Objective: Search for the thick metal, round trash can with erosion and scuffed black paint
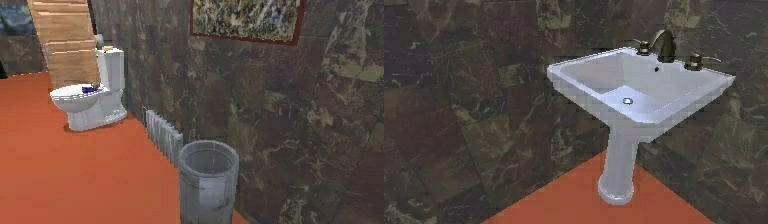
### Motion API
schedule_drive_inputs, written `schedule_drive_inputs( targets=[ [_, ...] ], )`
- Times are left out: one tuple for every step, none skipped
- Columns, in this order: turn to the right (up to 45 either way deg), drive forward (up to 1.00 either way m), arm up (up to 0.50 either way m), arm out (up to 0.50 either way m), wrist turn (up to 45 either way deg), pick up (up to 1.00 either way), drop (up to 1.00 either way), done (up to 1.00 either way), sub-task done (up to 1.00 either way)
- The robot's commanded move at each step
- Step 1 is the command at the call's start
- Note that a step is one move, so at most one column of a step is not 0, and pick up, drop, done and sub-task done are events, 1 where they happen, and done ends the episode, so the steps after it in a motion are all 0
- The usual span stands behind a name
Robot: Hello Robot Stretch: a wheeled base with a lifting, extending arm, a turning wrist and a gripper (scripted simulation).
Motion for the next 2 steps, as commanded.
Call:
schedule_drive_inputs(
  targets=[
    [9.0,0.00,0.00,0.00,0.0,0.00,0.00,0.00,0.00],
    [0.0,0.15,0.00,0.00,0.0,0.00,0.00,0.00,0.00]
  ],
)
